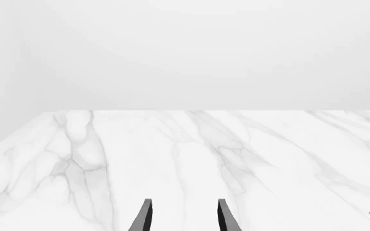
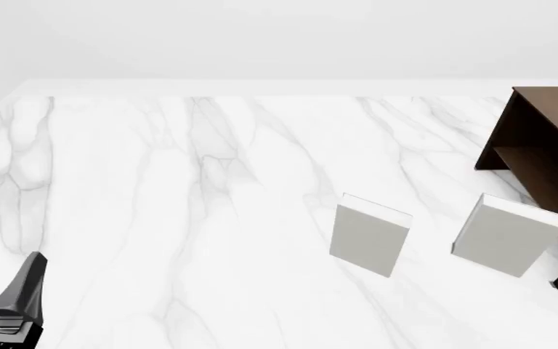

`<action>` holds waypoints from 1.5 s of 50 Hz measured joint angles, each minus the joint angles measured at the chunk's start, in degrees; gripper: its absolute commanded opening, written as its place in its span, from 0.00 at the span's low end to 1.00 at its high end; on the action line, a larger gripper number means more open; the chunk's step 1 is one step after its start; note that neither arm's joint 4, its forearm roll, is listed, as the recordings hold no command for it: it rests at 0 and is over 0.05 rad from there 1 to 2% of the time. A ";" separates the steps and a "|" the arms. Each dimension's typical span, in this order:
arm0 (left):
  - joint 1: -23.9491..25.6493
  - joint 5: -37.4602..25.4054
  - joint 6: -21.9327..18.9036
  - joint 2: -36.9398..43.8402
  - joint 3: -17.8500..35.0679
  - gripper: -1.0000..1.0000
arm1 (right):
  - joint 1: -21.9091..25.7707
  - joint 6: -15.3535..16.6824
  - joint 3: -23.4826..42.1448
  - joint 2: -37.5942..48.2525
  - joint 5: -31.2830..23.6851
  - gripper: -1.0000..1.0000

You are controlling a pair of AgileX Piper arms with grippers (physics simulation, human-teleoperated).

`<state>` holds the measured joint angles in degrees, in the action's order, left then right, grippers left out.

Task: Pick up the book on the left and place it on top of the shelf.

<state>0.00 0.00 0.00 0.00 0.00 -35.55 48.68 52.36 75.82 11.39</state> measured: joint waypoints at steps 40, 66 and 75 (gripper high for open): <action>0.00 0.00 0.00 0.00 0.00 1.00 | -0.83 0.88 0.72 4.52 2.55 0.00; 0.00 0.00 0.00 0.00 0.00 1.00 | 0.89 -0.36 -0.41 4.99 2.09 1.00; 0.00 0.00 0.00 0.00 0.00 1.00 | 2.01 -1.39 -1.14 4.61 1.93 1.00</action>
<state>0.00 0.00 0.00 0.00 0.00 -33.54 47.30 51.21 80.42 13.32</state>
